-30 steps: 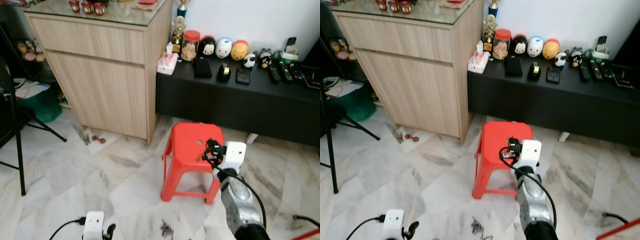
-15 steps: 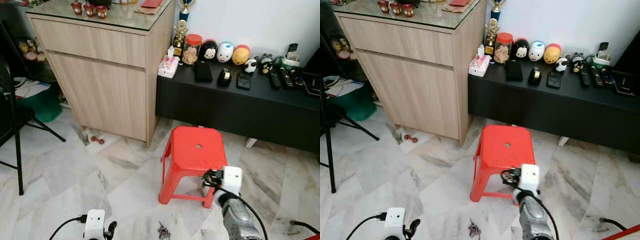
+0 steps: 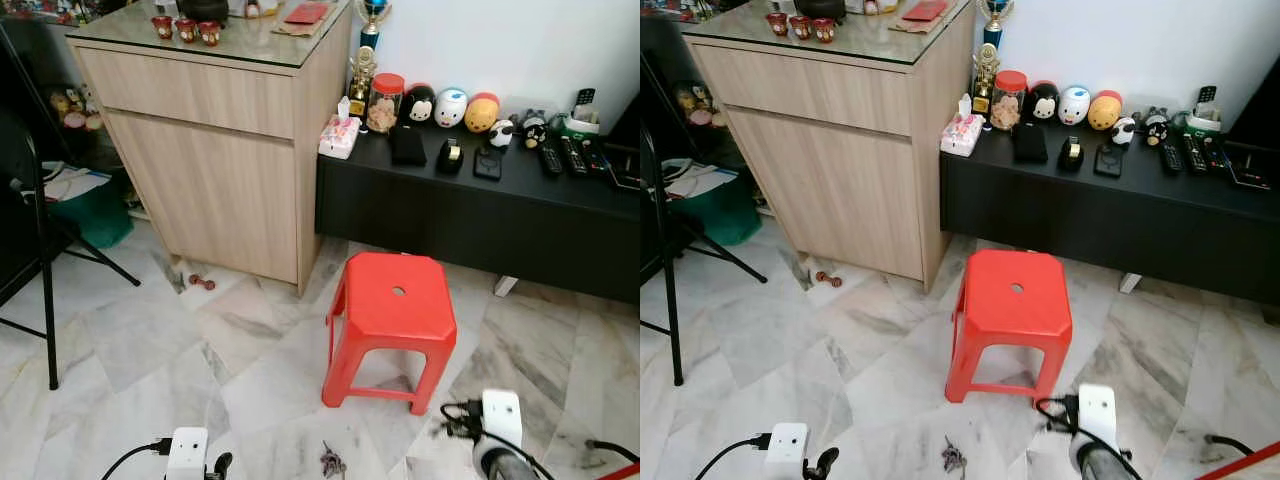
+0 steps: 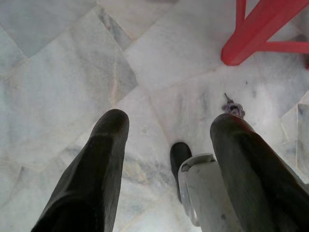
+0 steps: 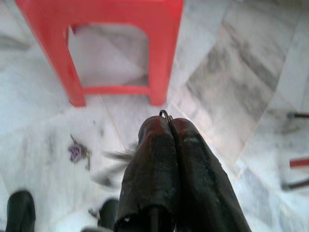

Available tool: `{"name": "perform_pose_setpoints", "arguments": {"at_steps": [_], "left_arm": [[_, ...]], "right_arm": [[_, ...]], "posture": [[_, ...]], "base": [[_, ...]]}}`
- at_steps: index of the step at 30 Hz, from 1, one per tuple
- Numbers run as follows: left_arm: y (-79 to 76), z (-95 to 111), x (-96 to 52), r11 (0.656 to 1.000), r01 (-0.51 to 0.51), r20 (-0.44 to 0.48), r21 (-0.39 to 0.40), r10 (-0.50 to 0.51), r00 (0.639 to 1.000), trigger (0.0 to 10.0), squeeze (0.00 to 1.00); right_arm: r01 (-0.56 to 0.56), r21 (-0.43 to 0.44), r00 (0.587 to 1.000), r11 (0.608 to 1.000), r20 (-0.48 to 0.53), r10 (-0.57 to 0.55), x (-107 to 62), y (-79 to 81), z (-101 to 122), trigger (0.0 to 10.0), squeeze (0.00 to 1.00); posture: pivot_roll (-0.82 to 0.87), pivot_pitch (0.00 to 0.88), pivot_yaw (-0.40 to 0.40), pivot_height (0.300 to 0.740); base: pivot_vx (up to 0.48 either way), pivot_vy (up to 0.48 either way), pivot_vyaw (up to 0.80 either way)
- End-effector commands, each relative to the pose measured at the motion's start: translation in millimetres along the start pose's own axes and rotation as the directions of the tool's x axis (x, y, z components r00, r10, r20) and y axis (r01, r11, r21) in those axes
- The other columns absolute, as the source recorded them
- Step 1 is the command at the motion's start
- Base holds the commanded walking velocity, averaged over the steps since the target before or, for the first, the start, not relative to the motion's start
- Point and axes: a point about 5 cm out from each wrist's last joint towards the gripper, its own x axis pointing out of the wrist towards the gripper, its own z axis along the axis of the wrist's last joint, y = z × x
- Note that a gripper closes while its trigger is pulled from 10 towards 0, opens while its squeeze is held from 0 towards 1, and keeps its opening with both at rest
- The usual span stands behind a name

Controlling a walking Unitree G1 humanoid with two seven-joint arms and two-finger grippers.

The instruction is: Hang keys on a hook

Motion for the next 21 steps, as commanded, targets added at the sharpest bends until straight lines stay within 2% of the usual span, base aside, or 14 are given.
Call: {"name": "perform_pose_setpoints", "arguments": {"at_steps": [1,6,13,21], "left_arm": [[3.3,-5.9,-1.9,1.0,0.0,-0.032,0.007,0.0,0.999,10.0,0.0],[4.0,-6.9,-2.0,1.0,0.003,-0.043,0.011,-0.002,0.999,10.0,0.0],[3.9,-7.3,-1.7,1.0,0.002,-0.054,0.01,-0.002,0.999,10.0,0.0],[5.8,-6.7,-1.5,1.0,0.002,-0.055,0.017,-0.001,0.998,10.0,0.0]], "right_arm": [[0.016,-0.019,0.997,1.0,-0.071,-0.017,-5.4,-5.3,-17.5,10.0,0.0],[0.042,-0.038,0.985,0.998,-0.165,-0.047,-14.5,-8.7,-42.2,10.0,0.0],[0.017,-0.003,0.979,1.0,-0.204,-0.017,-20.6,-2.9,-56.6,10.0,0.0],[0.04,0.024,0.972,0.999,-0.232,-0.034,-25.2,-4.7,-65.8,10.0,0.0]], "posture": [[0.16,0.101,-0.039,0.74],[0.15,0.097,-0.033,0.74],[0.15,0.09,-0.03,0.74],[0.15,0.08,-0.032,0.74]], "base": [[0.0,0.0,0.0],[0.0,0.0,0.0],[0.0,0.0,0.0],[0.0,0.0,0.0]]}}
